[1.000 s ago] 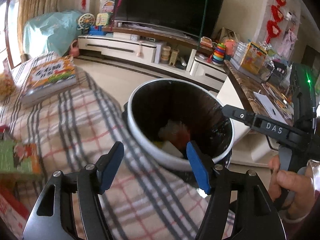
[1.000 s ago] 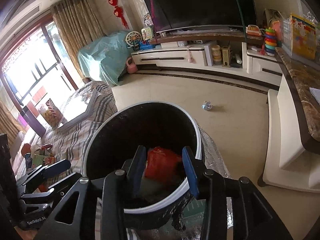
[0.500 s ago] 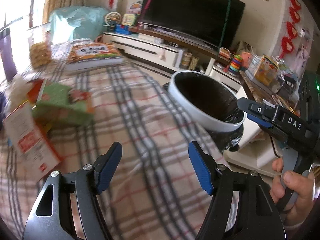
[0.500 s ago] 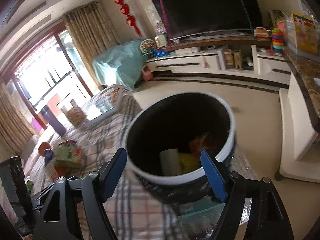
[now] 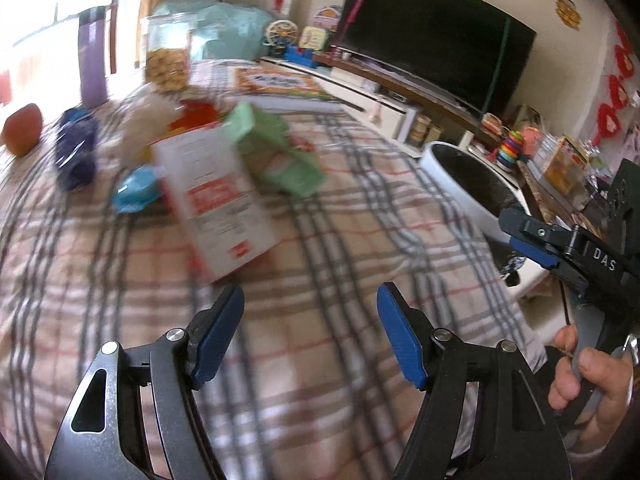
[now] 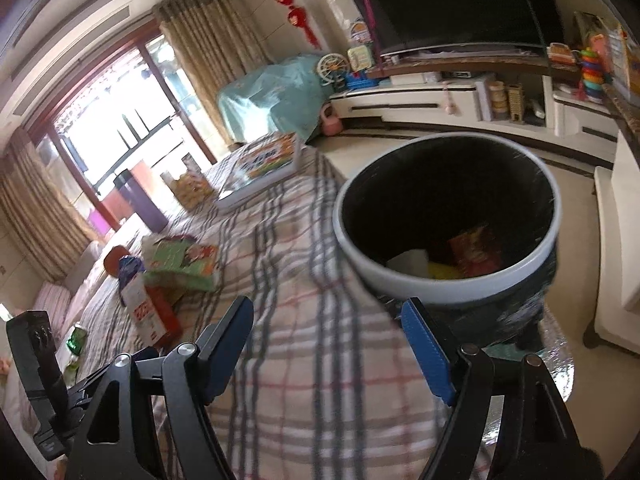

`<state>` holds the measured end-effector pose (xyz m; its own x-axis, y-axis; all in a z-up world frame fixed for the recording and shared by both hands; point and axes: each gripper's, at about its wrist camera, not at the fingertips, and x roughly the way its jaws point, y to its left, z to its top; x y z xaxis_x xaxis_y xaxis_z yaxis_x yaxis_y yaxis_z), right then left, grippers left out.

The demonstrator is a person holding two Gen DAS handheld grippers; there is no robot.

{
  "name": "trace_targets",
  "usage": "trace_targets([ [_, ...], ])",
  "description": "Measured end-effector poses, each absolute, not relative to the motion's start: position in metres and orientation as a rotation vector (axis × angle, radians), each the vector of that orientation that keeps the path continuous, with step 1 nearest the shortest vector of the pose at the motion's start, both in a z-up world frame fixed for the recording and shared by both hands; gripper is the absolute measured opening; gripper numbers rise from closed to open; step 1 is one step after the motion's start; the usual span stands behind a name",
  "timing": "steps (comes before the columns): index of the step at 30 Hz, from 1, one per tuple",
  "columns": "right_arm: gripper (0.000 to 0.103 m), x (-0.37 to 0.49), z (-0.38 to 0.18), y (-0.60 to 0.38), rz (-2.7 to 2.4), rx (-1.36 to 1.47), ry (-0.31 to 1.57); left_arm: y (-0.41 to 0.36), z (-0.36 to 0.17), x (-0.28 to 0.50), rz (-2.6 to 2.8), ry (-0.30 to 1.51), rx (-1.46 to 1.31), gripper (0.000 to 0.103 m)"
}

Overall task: Collect trash
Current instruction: 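Move both open tools back toward the milk cartons on the table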

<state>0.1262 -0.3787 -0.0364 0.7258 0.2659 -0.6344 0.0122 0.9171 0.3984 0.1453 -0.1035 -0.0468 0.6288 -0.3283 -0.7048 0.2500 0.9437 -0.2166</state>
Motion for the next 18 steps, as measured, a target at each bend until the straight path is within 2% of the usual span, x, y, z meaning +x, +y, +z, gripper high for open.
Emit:
trace_targets([
  [7, 0.078, 0.127, -0.042, -0.347, 0.199, 0.374, 0.775, -0.066, -0.053, 0.144, -0.266, 0.841, -0.163, 0.07],
  [18, 0.078, 0.156, -0.044, -0.316, 0.311, 0.268, 0.804, -0.073, -0.049, 0.159, -0.261, 0.838, -0.163, 0.074],
])
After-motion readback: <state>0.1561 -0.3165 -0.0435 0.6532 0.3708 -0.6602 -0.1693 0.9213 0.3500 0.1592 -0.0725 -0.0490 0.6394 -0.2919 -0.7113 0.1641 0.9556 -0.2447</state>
